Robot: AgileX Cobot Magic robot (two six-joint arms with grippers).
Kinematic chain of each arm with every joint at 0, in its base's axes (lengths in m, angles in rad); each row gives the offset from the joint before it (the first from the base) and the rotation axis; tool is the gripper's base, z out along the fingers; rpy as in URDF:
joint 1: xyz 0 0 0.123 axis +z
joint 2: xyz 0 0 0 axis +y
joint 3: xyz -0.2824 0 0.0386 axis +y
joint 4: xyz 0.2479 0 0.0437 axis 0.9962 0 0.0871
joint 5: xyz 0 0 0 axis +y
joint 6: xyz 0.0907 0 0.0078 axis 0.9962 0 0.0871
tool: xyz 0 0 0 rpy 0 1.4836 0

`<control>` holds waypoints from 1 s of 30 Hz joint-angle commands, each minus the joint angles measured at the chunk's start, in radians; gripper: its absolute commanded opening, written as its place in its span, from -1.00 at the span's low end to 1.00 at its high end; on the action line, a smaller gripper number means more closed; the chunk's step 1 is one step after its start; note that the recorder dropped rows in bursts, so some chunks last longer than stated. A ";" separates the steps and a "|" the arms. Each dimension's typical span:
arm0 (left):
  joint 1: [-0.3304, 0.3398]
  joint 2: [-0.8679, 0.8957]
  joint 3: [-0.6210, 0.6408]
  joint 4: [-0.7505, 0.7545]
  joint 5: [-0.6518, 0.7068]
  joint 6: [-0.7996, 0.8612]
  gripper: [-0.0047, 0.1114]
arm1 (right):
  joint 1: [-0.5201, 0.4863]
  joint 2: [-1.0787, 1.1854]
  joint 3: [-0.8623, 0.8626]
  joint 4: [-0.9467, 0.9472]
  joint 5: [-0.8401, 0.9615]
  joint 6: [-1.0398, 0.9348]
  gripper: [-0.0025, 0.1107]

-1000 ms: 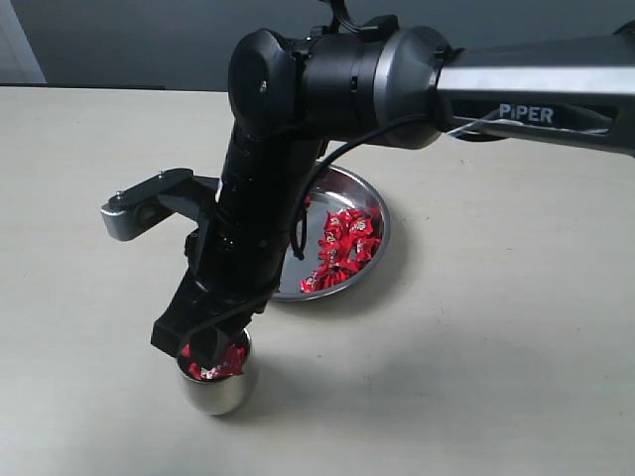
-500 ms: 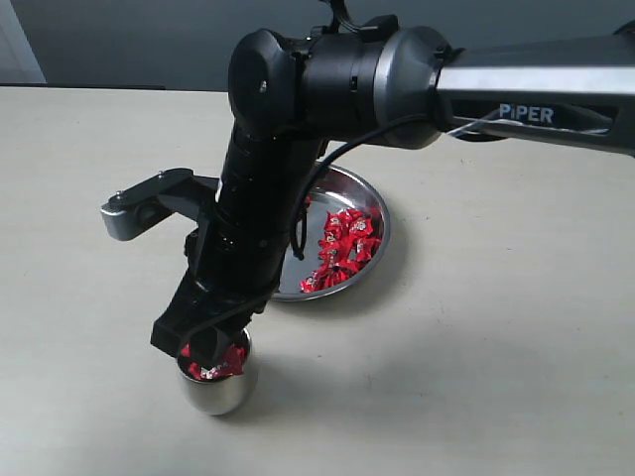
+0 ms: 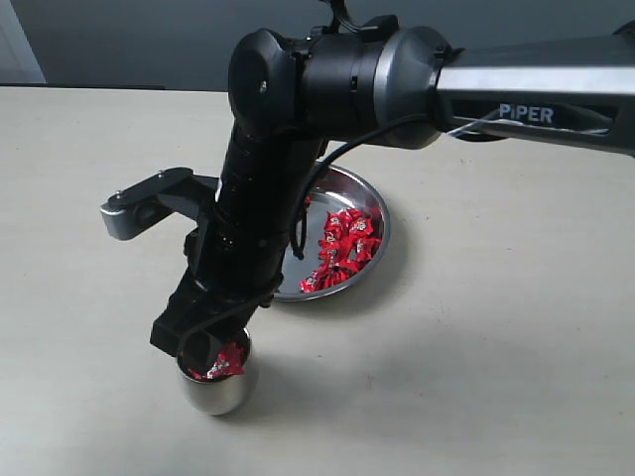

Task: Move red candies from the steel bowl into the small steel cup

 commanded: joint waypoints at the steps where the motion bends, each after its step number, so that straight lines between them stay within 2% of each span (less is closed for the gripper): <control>1: 0.004 -0.005 0.002 0.002 -0.006 -0.002 -0.91 | 0.000 -0.003 -0.002 -0.003 -0.005 -0.003 -0.10; 20: 0.004 -0.005 0.002 0.002 -0.006 -0.002 -0.91 | 0.000 -0.003 -0.083 -0.014 0.028 -0.001 -0.10; 25: 0.004 -0.005 0.002 0.002 -0.006 -0.002 -0.91 | -0.002 -0.003 -0.083 -0.122 0.024 0.059 -0.10; 30: 0.004 -0.005 0.002 0.002 -0.006 -0.002 -0.91 | -0.002 -0.061 -0.083 -0.114 -0.054 0.061 -0.10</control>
